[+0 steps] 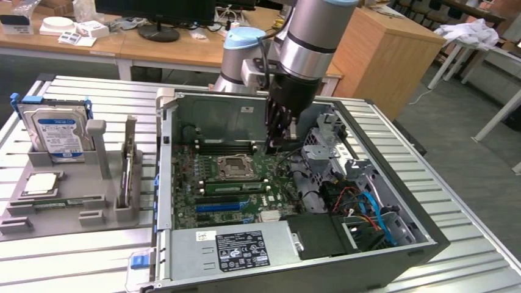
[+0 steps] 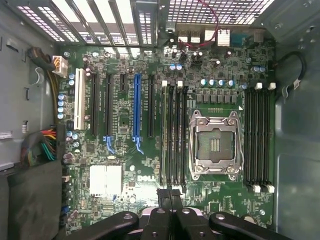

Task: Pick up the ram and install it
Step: 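Press down the ram until it locks into place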

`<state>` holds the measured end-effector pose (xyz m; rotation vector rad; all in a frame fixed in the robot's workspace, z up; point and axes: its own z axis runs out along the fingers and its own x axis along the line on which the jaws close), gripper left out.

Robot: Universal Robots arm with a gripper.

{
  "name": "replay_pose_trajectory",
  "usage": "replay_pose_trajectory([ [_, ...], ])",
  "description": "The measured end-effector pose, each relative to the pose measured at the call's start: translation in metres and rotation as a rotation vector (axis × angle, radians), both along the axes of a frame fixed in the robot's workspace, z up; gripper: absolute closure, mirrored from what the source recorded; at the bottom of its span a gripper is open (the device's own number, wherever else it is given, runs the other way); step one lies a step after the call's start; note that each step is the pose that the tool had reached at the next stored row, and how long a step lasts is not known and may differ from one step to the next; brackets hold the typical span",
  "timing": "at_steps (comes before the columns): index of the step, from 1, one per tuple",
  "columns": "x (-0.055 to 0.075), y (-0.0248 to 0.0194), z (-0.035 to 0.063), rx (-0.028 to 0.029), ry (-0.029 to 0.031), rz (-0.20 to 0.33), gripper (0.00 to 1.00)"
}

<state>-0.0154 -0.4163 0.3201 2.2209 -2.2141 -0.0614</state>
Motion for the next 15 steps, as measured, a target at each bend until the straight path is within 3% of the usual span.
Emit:
replay_pose_trajectory([
  [7, 0.0, 0.0, -0.0111, 0.0, 0.0, 0.0, 0.89],
  [15, 0.0, 0.0, -0.0168, -0.0001, 0.0, 0.0, 0.89],
])
